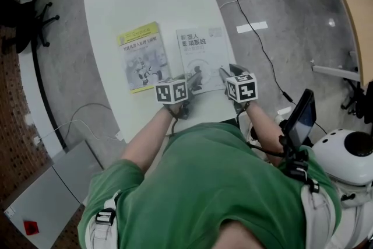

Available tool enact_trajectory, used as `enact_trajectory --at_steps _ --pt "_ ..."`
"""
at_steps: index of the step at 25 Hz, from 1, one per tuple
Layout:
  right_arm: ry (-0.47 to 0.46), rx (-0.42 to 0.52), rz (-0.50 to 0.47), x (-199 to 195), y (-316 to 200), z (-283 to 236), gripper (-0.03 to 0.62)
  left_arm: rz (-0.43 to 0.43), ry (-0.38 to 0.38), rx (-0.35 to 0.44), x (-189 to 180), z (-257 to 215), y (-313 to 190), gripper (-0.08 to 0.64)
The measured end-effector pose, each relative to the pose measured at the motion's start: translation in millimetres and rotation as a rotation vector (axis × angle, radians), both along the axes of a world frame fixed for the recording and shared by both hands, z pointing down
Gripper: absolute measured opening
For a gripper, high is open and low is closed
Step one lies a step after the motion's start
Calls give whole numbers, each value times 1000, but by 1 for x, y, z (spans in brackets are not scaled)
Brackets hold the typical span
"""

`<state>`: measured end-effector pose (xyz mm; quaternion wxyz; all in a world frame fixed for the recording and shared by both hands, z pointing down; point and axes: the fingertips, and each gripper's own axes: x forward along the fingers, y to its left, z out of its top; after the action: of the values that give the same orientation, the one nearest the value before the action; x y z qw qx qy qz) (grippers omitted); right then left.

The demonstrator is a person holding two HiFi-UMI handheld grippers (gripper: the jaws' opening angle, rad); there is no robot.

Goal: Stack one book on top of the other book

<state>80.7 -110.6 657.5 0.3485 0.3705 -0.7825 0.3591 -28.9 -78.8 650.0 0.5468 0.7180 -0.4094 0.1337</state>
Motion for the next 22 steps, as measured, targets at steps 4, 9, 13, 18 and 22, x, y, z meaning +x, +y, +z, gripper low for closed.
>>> enact_trajectory --at_steps 4,9,13,18,22 --pt "-14 -1 -8 -1 0 1 154 23 -48 85 -2 -8 -3 101" --pt "-43 -10 -20 -1 1 1 153 12 -30 140 -2 -19 -4 97" --pt "-83 -38 -35 -1 2 0 154 -45 27 110 -5 -22 -6 86" --pt "-138 -94 -36 0 8 1 153 -117 98 59 -14 -22 -9 67" --pt "-251 -189 -15 -2 25 -3 155 -158 190 23 -13 -29 -8 57"
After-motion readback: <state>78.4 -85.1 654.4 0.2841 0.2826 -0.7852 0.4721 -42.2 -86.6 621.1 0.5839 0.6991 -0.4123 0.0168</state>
